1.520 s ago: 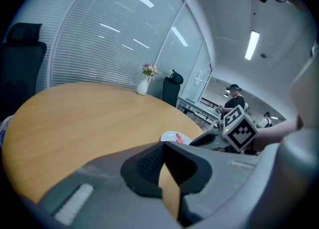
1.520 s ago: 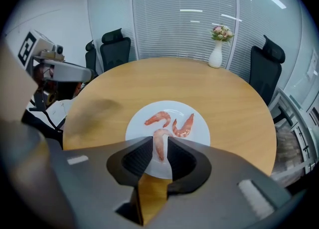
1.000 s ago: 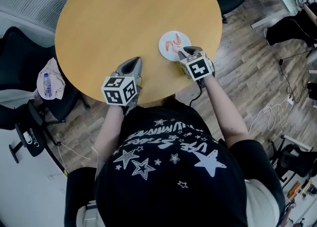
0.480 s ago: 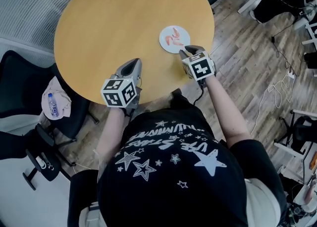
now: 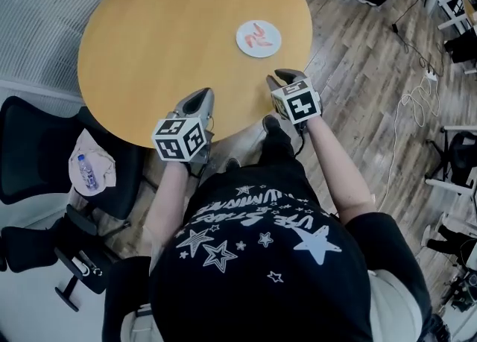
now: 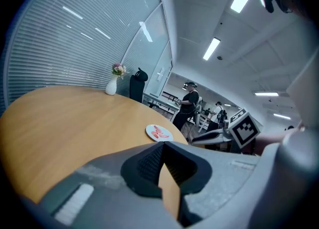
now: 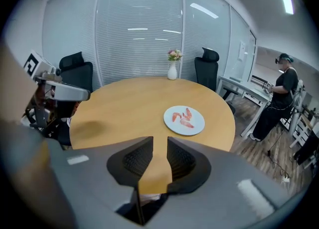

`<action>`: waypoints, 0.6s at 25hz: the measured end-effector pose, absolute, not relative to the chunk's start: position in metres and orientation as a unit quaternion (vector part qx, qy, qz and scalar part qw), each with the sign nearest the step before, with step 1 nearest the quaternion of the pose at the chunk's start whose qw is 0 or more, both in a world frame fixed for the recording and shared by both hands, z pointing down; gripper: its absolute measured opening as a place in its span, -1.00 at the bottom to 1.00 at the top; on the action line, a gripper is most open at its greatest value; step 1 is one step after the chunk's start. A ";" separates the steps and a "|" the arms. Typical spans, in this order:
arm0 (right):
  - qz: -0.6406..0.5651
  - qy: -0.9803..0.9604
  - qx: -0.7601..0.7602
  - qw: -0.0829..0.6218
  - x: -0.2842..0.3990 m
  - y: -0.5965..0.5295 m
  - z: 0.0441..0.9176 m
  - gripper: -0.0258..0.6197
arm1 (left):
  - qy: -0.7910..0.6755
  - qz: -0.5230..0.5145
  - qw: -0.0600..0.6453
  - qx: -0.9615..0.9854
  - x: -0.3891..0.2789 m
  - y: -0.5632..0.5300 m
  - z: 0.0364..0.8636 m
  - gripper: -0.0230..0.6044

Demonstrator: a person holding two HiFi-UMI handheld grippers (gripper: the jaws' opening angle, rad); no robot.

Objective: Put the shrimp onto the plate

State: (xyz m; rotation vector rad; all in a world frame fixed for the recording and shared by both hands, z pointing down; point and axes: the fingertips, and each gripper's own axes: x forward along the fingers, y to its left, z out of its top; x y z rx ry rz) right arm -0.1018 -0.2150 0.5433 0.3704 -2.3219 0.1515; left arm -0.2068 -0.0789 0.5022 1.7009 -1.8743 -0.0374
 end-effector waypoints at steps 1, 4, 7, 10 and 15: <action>0.063 -0.910 0.153 0.379 -0.098 -0.208 0.542 -0.64 | -0.700 -0.012 0.300 0.647 -0.204 -0.075 0.502 -0.92; 0.070 -0.912 0.168 0.368 -0.089 -0.188 0.539 -0.66 | -0.688 -0.007 0.302 0.660 -0.197 -0.062 0.503 -0.92; 0.076 -0.913 0.183 0.356 -0.080 -0.178 0.533 -0.69 | -0.679 -0.005 0.304 0.668 -0.189 -0.056 0.503 -0.92; 0.084 -0.913 0.196 0.348 -0.065 -0.173 0.526 -0.71 | -0.668 -0.006 0.305 0.679 -0.172 -0.054 0.501 -0.92; 0.093 -0.915 0.202 0.337 -0.050 -0.172 0.513 -0.80 | -0.661 -0.002 0.303 0.687 -0.152 -0.058 0.493 -0.92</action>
